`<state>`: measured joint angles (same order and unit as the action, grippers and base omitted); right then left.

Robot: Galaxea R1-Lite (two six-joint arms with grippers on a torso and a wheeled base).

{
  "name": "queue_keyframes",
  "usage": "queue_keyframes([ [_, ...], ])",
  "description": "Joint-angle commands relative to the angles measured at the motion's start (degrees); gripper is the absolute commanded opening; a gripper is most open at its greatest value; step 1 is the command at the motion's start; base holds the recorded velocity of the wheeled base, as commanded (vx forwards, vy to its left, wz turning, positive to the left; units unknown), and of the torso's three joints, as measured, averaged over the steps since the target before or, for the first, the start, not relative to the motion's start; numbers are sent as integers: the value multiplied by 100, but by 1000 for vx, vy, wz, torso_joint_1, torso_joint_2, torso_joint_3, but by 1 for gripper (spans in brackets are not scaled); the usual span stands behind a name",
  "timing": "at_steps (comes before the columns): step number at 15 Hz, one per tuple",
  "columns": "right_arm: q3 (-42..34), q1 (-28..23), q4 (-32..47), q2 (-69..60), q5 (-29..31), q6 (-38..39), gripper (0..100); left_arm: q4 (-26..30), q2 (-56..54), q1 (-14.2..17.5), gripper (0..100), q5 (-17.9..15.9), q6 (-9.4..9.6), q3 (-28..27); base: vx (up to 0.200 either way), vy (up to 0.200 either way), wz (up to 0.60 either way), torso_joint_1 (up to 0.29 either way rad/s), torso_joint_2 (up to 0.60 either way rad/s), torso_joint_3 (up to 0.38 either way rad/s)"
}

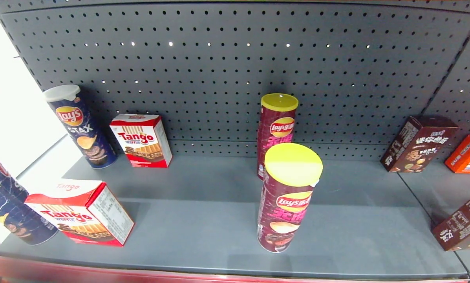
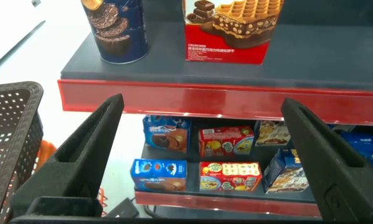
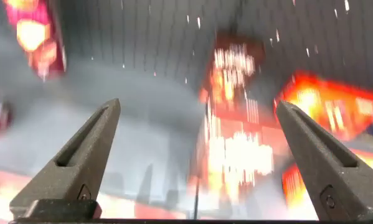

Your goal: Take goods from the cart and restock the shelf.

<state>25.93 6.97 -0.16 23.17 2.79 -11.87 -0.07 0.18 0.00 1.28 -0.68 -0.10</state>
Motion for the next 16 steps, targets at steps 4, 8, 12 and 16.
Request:
queue_keyframes([
  [4,-2083,67,-459,-1764,-569,1152,100,-19,8,0,100,4,-2,10,0,0,0,0,0,0],
  [8,-2584,50,-353,-1755,-613,1064,100,-19,8,0,100,21,-2,10,0,0,0,0,0,0],
  [12,-2575,-979,95,-1808,151,1372,100,-19,8,0,100,21,-2,10,0,0,0,0,0,0],
  [16,-2584,-987,25,-1808,20,1170,100,-19,8,0,100,21,-2,10,0,0,0,0,0,0],
])
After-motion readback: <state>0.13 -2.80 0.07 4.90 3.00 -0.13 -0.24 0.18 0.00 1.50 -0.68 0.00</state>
